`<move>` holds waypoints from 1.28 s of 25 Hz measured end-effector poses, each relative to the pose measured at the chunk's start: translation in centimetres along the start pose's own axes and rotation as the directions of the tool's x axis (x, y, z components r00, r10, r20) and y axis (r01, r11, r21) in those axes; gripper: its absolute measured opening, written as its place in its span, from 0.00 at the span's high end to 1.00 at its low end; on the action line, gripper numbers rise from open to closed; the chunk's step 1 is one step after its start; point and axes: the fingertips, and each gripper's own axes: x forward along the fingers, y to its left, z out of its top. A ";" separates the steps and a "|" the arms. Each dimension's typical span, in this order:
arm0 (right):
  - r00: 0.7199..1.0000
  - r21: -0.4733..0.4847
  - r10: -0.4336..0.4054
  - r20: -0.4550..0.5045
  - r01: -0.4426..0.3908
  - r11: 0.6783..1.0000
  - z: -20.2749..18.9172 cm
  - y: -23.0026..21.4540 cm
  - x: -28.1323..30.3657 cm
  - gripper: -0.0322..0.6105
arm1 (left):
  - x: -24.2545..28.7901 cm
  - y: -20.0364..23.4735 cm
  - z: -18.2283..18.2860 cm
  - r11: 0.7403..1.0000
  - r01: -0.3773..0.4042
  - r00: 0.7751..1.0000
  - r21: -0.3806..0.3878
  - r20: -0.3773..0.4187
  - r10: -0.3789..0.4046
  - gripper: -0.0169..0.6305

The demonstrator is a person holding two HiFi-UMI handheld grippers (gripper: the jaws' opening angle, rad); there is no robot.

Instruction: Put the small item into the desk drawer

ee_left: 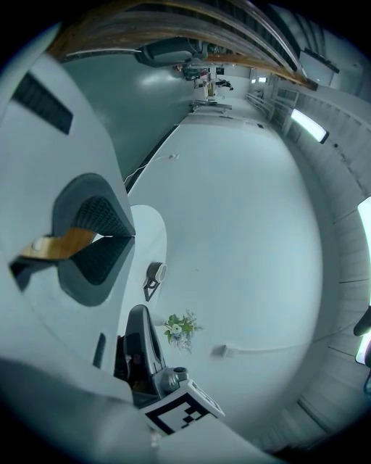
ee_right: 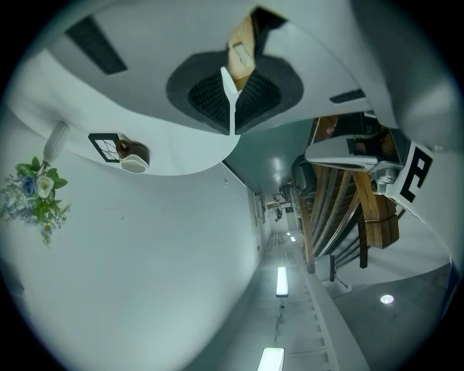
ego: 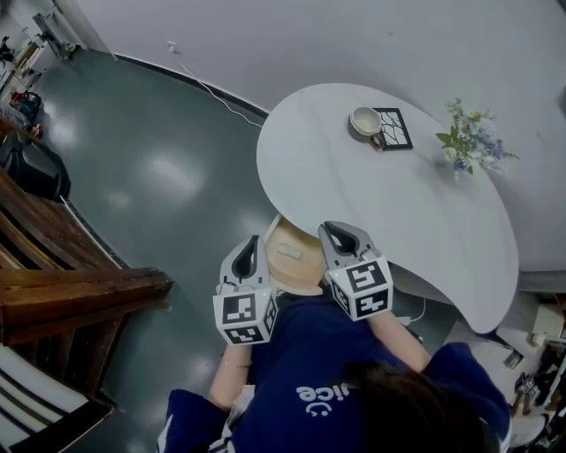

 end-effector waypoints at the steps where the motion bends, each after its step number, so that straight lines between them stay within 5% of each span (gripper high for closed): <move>1: 1.000 0.000 -0.001 -0.004 0.001 1.000 -0.1 0.1 0.0 0.91 | 0.0 0.0 0.0 1.000 0.001 1.000 0.000 0.001 -0.001 0.97; 32: 0.998 -0.061 0.006 0.064 -0.002 0.998 0.6 0.8 -0.2 0.94 | 0.2 -1.1 -0.1 0.999 0.028 1.000 0.029 0.005 -0.028 0.97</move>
